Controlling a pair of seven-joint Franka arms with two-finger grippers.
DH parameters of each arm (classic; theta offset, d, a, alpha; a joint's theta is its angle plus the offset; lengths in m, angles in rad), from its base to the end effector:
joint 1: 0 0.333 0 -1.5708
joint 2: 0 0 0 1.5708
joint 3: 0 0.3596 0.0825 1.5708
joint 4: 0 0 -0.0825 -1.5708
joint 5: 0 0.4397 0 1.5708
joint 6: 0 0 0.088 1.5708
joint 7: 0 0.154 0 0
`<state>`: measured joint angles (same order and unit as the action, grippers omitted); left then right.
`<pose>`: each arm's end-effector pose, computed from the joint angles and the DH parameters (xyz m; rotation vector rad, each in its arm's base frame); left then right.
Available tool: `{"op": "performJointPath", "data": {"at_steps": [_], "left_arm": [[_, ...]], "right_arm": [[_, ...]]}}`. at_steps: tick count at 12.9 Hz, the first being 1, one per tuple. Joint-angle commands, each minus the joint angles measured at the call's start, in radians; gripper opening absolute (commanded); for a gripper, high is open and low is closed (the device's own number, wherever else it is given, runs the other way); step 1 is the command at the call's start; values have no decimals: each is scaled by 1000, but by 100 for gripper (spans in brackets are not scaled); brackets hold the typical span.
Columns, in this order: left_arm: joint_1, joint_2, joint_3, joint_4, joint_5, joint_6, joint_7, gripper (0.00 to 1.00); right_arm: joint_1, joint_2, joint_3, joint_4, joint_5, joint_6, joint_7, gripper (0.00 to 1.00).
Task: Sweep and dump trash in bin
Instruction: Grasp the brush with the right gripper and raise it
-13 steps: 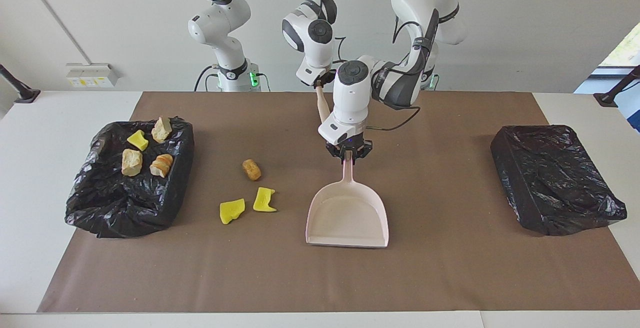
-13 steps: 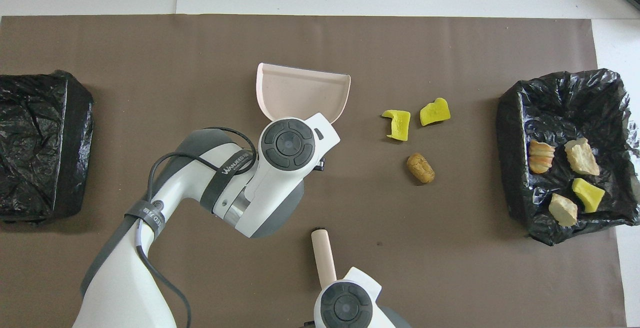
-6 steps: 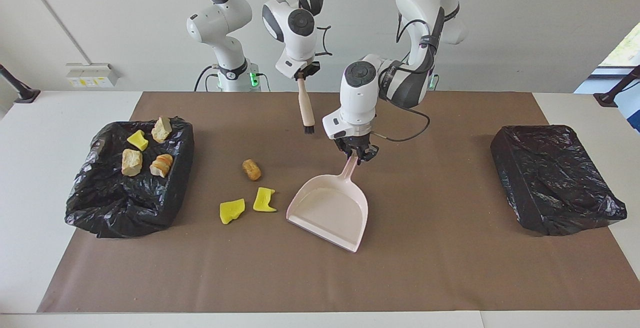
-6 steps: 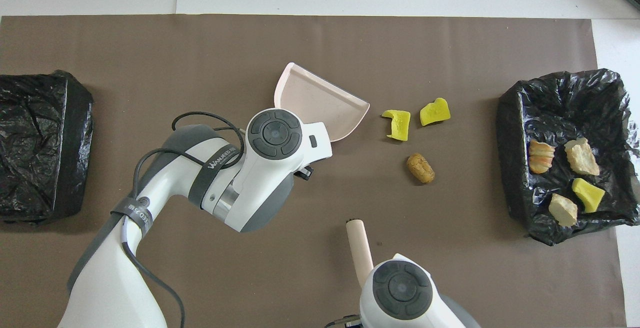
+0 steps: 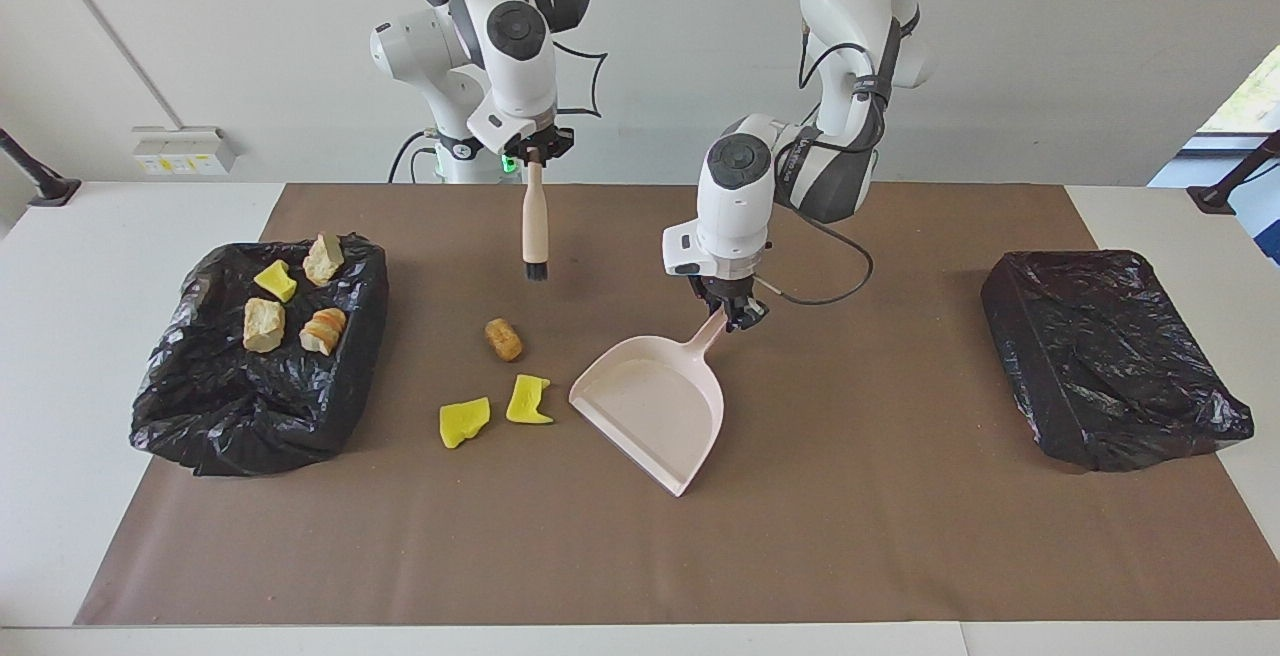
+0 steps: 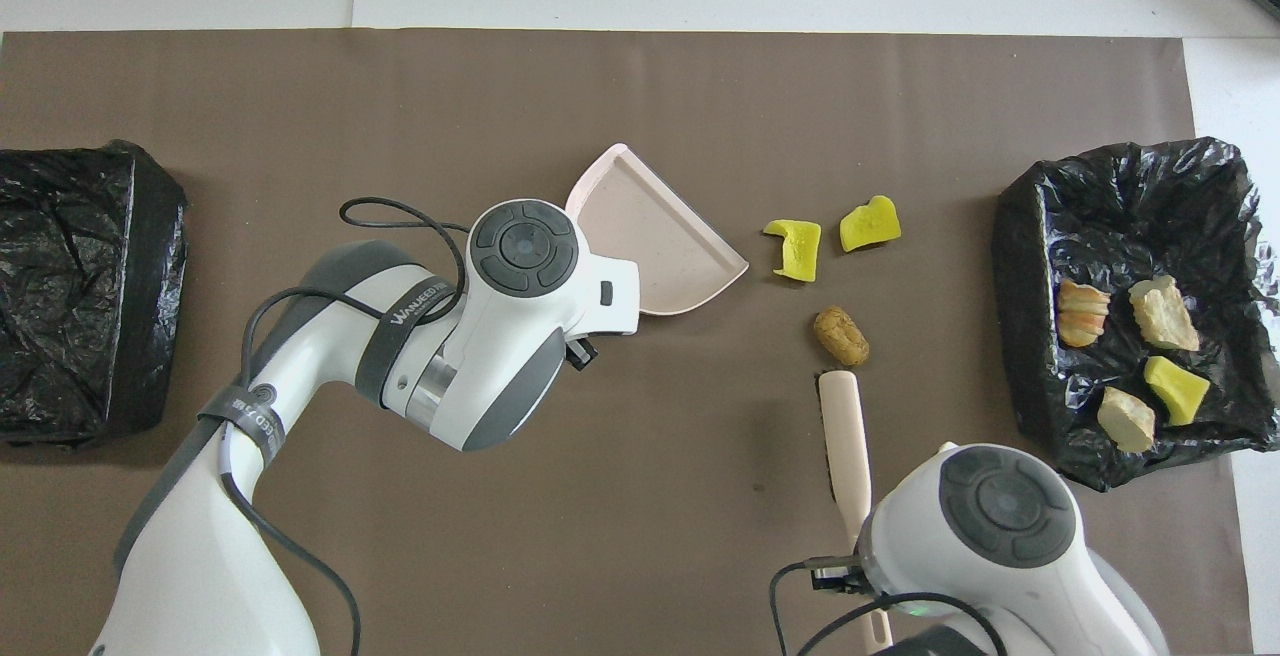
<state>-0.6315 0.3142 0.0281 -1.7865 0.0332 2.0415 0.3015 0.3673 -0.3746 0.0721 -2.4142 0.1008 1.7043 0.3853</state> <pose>0.5690 -0.3894 0.3397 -2.7712 1.3764 0.0817 0.3630 0.1860 0.3983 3.0297 0.0216 -0.5137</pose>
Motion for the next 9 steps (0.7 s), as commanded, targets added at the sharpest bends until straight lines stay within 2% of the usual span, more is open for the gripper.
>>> {"op": "performJointPath", "data": {"at_steps": [1,3,7,9], "left_arm": [[13,-18,-2,-8,-4,-23,154,0],[10,-20,-4,-11,4,-26,184,0],[-10,-40,-4,-43,42,-15,270,0],[-25,-52,-5,-65,45,-14,297,0]], "right_arm": [[-50,78,8,68,-84,44,-40,0],[-150,194,2,153,-116,142,-126,0],[-251,506,3,462,-320,166,-244,0],[-264,580,3,512,-432,169,-291,0]]}}
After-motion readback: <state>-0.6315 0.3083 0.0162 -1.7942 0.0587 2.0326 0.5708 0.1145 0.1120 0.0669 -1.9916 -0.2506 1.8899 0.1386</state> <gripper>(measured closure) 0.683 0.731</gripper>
